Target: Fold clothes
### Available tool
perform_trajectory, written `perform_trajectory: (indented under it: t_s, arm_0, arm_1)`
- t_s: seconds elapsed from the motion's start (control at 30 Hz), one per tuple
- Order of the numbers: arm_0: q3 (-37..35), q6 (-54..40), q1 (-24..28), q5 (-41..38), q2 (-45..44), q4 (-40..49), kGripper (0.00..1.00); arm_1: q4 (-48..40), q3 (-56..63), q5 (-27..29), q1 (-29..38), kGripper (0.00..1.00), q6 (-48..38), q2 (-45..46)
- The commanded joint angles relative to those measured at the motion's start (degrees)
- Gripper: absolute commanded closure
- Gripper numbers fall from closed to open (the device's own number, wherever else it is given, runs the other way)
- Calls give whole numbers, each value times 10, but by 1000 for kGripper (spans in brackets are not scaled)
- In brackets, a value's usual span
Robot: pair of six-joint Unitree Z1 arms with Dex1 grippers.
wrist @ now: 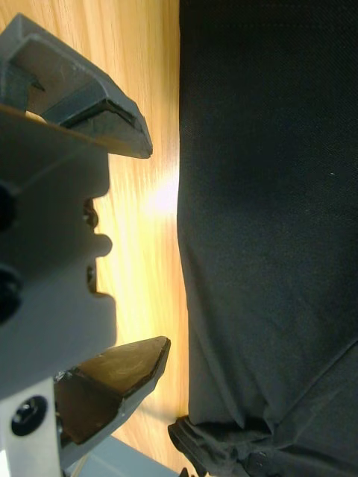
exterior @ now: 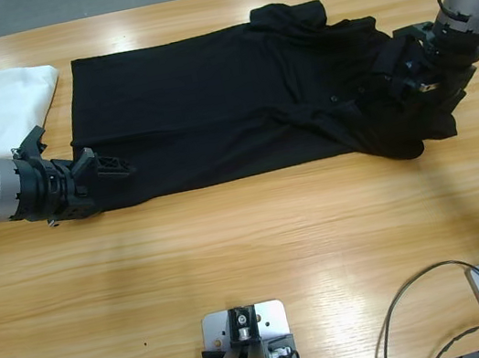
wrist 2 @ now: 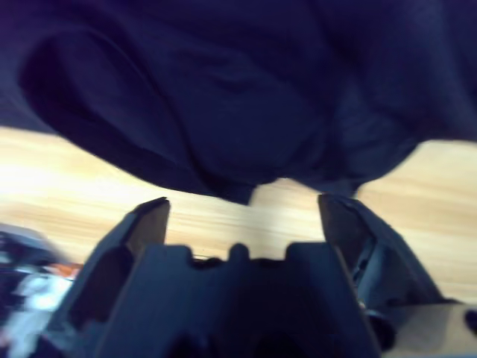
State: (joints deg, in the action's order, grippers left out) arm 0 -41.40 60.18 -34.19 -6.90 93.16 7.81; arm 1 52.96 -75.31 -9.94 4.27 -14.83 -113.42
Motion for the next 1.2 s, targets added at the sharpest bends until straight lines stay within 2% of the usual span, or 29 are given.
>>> perform_trajectory:
  t_s: [0.03, 0.23, 0.47, 0.53, 0.57, 0.63, 0.67, 0.8, 0.83, 0.9, 0.93, 1.2]
  arm_0:
    - [17, 8, -10, 3, -7, -4, 54]
    - [20, 8, -10, 3, -9, -5, 54]
    - [20, 8, -10, 3, -7, -4, 54]
    - [21, 8, -10, 3, -10, -4, 55]
    - [22, 7, -10, 4, -13, -4, 55]
    - [23, 6, -10, 4, -14, -4, 54]
    - [24, 7, -10, 4, -13, -4, 55]
    - [22, 8, -10, 4, -7, -5, 51]
    - [23, 8, -10, 4, -7, -5, 51]
    - [24, 8, -10, 4, -9, -5, 51]
    - [26, 8, -10, 4, -10, -5, 52]
    - [29, 9, -12, 4, -11, -5, 51]
  arm_1:
    - [-22, 32, -37, -8, 317, -85, 21]
    - [-57, 67, -31, -15, 317, -110, 5]
    - [-89, 75, -25, -25, 327, -100, -13]
    - [-102, 74, -44, -35, 522, -88, -32]
    - [-104, 74, -47, -40, 561, -82, -37]
    - [-104, 74, -54, -49, 565, -68, -40]
    - [-104, 75, -59, -56, 623, -60, -39]
    - [-104, 83, -67, -68, 668, -23, -44]
    - [-106, 84, -67, -68, 803, -8, -46]
    - [-111, 85, -67, -70, 971, 5, -46]
    - [-114, 85, -66, -72, 1000, 4, -44]
    - [-138, 85, -41, -105, 1000, -20, 8]
